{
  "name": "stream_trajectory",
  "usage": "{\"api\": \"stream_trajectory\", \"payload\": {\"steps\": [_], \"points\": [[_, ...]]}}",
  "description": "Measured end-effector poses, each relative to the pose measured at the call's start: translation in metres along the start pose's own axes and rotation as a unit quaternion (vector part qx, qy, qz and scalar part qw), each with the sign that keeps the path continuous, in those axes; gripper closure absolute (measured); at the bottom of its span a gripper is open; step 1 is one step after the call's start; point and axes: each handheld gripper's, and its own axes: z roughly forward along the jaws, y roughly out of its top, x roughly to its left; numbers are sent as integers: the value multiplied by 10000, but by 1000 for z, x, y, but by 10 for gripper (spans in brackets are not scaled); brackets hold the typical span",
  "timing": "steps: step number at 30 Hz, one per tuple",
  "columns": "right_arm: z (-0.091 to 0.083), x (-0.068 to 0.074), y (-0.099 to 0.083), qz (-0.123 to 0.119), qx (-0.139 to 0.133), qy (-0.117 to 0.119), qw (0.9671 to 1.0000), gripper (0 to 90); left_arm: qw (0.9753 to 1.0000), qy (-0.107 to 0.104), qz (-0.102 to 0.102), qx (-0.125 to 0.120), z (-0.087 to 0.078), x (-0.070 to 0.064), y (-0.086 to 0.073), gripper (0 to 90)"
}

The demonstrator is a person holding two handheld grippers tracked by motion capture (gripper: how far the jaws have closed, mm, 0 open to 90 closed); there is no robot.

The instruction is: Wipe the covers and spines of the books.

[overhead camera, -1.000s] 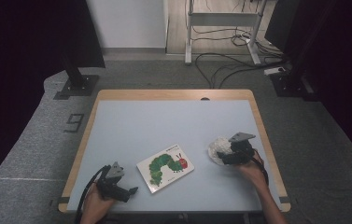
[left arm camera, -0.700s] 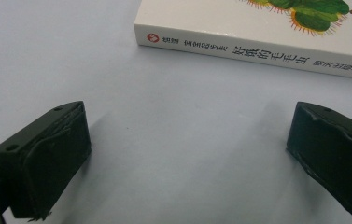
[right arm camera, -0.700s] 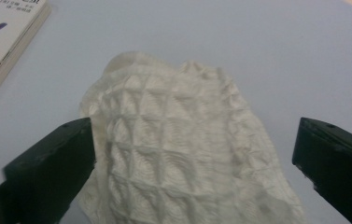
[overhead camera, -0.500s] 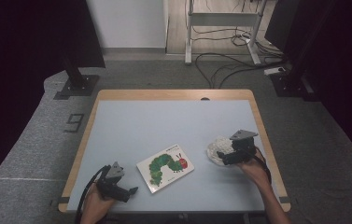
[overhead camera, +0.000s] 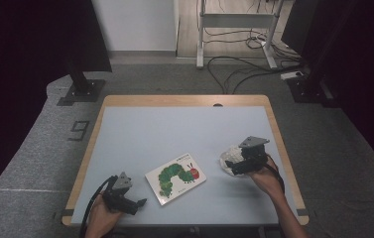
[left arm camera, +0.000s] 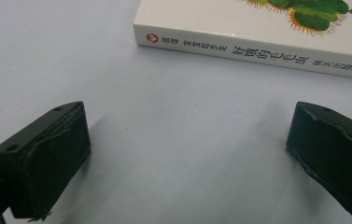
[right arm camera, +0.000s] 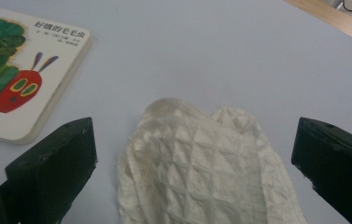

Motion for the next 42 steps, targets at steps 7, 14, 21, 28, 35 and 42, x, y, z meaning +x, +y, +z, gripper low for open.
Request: {"api": "stream_trajectory", "payload": {"steps": [7, 14, 21, 28, 35, 42], "points": [[4, 10, 9, -151, 5, 106, 9998, 1, 10000, 21, 15, -5, 0, -1, 0, 0], [9, 19, 17, -245, 1, 261, 9994, 3, 10000, 24, 17, 11, 0, -1, 1, 0], [15, 27, 21, -294, 13, 389, 9988, 3, 9999, -77, 139, 34, 4, -6, 6, 0], [25, 41, 27, -452, 60, 567, 9974, 3, 9995, -153, 268, 19, 11, -11, 13, 0], [34, 53, 30, -512, 89, 813, 9953, 3, 9988, -282, 388, 20, 18, -15, 21, 0], [45, 63, 30, -538, 177, 1064, 9927, 0, 9985, -330, 432, 39, 21, -15, 25, 0]]}}
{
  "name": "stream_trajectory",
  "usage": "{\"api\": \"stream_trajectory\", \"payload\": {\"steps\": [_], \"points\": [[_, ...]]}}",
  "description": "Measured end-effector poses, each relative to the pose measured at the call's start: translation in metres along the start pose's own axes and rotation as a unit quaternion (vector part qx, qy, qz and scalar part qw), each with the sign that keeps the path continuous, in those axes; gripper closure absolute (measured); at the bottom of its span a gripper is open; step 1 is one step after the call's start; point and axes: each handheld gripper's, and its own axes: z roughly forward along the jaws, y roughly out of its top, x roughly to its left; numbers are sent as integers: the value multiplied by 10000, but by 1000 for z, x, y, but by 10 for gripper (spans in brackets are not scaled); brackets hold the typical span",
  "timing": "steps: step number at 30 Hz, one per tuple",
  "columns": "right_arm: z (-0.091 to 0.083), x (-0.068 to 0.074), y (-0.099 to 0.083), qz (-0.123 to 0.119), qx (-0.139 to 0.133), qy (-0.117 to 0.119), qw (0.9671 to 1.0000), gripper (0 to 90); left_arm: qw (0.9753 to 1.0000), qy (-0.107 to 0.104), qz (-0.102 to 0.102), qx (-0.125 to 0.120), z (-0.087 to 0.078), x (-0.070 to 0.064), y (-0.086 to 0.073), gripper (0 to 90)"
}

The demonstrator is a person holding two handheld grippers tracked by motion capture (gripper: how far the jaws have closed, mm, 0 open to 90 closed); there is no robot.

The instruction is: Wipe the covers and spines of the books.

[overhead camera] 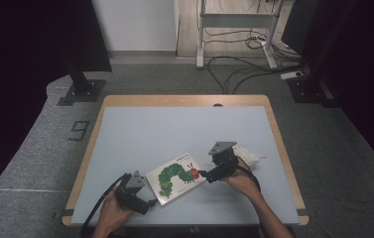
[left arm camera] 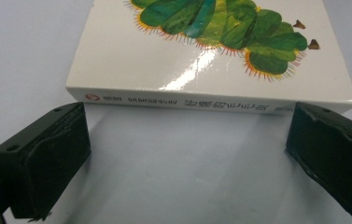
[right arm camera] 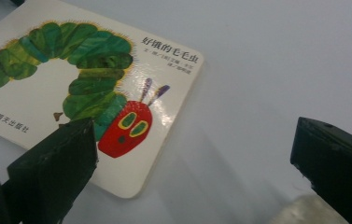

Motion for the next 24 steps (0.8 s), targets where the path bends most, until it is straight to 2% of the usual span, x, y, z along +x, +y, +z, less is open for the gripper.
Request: {"api": "stream_trajectory", "payload": {"steps": [11, 24], "points": [[23, 14, 0, 49, 191, 459, 9987, 0, 9999, -95, 76, -7, 1, 0, 0, 0], [45, 21, 2, 197, 301, 810, 9961, 0, 9998, -125, 125, -3, 2, -1, 1, 0]]}}
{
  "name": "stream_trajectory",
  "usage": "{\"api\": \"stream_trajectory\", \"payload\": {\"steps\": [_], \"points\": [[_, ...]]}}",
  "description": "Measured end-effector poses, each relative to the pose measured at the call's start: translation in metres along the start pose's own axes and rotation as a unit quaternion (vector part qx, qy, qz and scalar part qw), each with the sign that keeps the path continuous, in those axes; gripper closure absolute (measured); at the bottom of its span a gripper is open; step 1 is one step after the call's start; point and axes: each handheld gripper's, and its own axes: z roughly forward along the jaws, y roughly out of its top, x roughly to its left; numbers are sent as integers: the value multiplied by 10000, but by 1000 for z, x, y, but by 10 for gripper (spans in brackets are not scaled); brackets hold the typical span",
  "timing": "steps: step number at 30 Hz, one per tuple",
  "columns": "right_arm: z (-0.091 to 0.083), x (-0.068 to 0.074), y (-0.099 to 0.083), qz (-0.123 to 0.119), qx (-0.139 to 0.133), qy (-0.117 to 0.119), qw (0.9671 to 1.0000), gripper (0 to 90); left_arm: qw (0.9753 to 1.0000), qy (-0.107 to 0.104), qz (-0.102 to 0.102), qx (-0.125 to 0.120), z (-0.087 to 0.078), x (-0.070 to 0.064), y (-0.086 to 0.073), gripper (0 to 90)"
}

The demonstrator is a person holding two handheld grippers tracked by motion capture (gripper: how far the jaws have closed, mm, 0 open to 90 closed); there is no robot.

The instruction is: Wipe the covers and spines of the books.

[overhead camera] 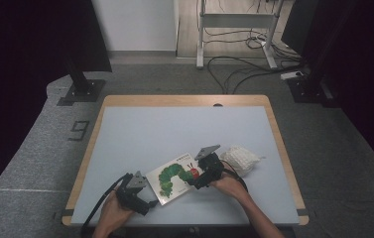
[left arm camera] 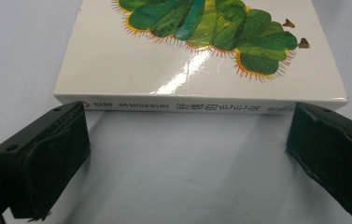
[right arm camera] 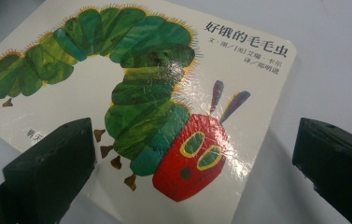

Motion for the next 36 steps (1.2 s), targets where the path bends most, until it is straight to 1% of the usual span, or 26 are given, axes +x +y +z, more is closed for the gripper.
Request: {"api": "stream_trajectory", "payload": {"steps": [7, 10, 12, 14, 17, 18, 19, 23, 26, 27, 31, 36], "points": [[10, -7, 3, 207, -30, 181, 9996, 0, 10000, -13, 14, 3, 0, 0, 0, 0], [13, -6, 5, 215, -38, 211, 9995, 0, 10000, -12, 12, 8, 0, 0, 0, 0], [13, -5, 6, 205, -63, 293, 9993, 0, 10000, -17, 12, 8, 0, 0, 0, 0], [13, -5, 7, 227, -49, 300, 9993, 0, 10000, -21, 9, 9, 0, 0, 0, 0], [13, -7, 7, 414, -119, 410, 9982, 0, 10000, -32, 5, 10, 0, 0, 0, 0], [12, -7, 7, 459, -172, 425, 9979, 0, 10000, -39, 3, 6, 0, 0, 0, 0], [11, -7, 8, 429, -231, 420, 9979, 1, 10000, -39, 4, 8, 0, 0, 0, 0], [7, -5, 11, 402, -313, 368, 9980, 0, 10000, -38, 4, 7, 0, 0, 0, 0], [2, -5, 12, 507, -433, 427, 9969, 2, 10000, -35, 5, 10, 0, 0, 0, 0], [1, -6, 13, 501, -470, 444, 9966, 4, 10000, -39, 4, 6, 0, 0, 0, 0], [-5, -5, 14, 608, -625, 488, 9950, 6, 10000, -34, 6, 9, 0, 0, 0, 0], [-11, -2, 14, 619, -662, 497, 9946, 8, 10000, -34, 6, 9, 0, 0, 0, 0]]}}
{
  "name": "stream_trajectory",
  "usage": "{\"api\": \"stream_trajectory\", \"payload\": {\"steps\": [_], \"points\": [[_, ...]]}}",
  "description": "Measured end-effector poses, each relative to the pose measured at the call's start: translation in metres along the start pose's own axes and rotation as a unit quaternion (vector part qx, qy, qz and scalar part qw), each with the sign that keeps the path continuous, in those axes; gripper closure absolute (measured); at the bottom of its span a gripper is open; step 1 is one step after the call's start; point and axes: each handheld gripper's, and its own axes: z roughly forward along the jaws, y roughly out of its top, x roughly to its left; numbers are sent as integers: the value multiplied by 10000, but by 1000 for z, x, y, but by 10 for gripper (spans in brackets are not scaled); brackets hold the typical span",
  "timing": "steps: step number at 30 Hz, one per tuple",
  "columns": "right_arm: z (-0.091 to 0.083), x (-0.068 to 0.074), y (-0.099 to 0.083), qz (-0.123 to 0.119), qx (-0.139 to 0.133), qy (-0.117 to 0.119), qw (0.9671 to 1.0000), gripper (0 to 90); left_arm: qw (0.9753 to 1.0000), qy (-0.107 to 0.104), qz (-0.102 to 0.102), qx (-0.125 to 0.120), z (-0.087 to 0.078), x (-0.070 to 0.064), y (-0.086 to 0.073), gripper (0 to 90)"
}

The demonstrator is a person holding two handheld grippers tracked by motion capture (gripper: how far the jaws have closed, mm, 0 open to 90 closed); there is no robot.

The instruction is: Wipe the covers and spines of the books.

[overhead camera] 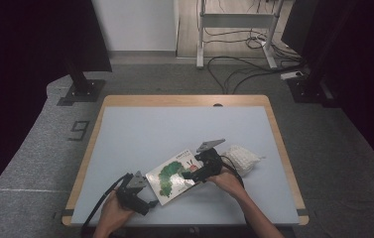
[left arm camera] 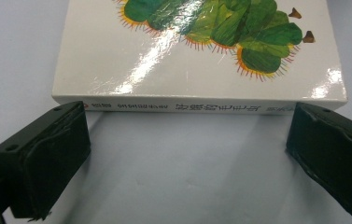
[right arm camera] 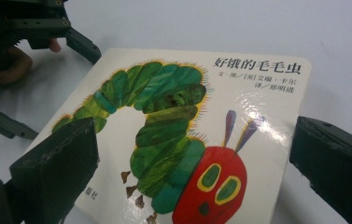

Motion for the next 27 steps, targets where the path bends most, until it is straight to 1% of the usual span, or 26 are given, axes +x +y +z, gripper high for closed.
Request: {"api": "stream_trajectory", "payload": {"steps": [4, 7, 14, 19, 20, 21, 22, 23, 25, 27], "points": [[-6, 4, 0, -49, -17, -3, 10000, 11, 10000, 0, 1, 1, 0, 0, 0, 0], [-9, 5, -1, 31, -45, 44, 10000, 11, 10000, 0, 1, 1, 0, 0, 0, 0], [-14, 7, -5, 92, -91, 95, 9999, 13, 10000, 1, -3, -4, 0, 0, 0, 0], [-16, 8, -8, 97, -81, 109, 9999, 19, 10000, 2, -2, -1, 0, 0, 0, 0], [-17, 8, -8, 89, -92, 126, 9998, 33, 10000, -1, -3, -3, 0, 0, 0, 0], [-18, 8, -9, 94, -70, 244, 9996, 107, 10000, 0, -5, -4, 0, 0, 0, 0], [-18, 9, -9, 112, -64, 500, 9987, 124, 10000, -2, -6, -4, 0, 0, 0, 0], [-18, 11, -10, 72, -57, 498, 9987, 125, 10000, 0, -6, -2, 0, 0, 0, 0], [-18, 14, -9, -69, 14, 350, 9994, 127, 10000, -1, -6, -5, 0, 0, 0, 0], [-18, 14, -8, -117, 57, 354, 9993, 128, 10000, 0, -5, -4, 0, 0, 0, 0]]}}
